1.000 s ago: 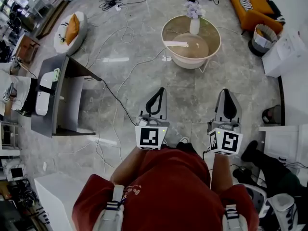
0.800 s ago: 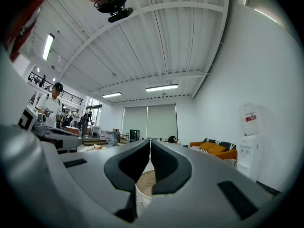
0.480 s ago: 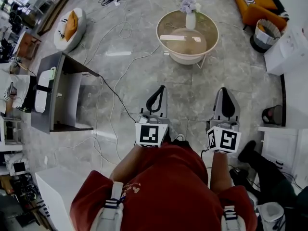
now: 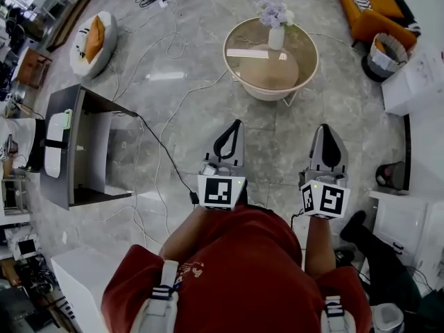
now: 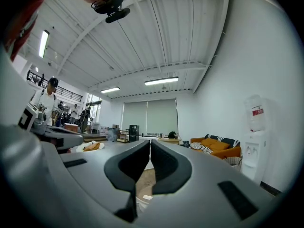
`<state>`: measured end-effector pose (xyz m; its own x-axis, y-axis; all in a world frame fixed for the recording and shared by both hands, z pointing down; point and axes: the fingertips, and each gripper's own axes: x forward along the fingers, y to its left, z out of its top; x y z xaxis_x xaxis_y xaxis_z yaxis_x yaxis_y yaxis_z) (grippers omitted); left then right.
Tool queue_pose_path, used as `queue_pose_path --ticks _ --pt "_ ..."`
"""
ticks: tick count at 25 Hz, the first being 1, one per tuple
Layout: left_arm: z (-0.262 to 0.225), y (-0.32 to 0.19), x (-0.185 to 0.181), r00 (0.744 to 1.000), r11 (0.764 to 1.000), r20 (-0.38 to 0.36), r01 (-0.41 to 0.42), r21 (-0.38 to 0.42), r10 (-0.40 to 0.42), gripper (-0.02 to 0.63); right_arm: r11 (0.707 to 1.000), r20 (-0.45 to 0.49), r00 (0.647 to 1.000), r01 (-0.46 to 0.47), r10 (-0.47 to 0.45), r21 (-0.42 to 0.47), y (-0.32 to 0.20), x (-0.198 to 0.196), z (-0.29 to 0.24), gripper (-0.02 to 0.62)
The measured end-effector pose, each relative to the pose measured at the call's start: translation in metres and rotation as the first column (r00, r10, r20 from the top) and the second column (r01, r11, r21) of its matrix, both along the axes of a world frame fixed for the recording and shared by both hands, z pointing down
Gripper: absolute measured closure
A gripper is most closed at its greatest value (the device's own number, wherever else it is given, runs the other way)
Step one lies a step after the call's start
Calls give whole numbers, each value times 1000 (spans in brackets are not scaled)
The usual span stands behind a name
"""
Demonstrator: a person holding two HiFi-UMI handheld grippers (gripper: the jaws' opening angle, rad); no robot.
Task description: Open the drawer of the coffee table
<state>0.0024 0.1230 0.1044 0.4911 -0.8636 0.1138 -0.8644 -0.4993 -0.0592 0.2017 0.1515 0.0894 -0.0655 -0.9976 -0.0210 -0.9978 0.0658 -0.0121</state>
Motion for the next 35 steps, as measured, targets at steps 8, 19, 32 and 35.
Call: queue_pose_path --ticks 8,19,32,35 --pt "-3 -131 -25 999 999 -1 -41 -9 41 592 999 5 999 -32 32 -27 -117 -22 -1 572" --pt "19 -226 -7 999 999 -9 -49 -20 49 592 999 -19 1000 -17 16 -50 -215 -13 7 572" --pt "97 -237 25 989 988 69 138 -65 -134 592 980 -29 981 189 -191 -66 -272 24 89 572" --pt "132 -240 20 988 988 76 139 -61 -134 592 979 -35 981 190 -193 -78 -275 13 132 572"
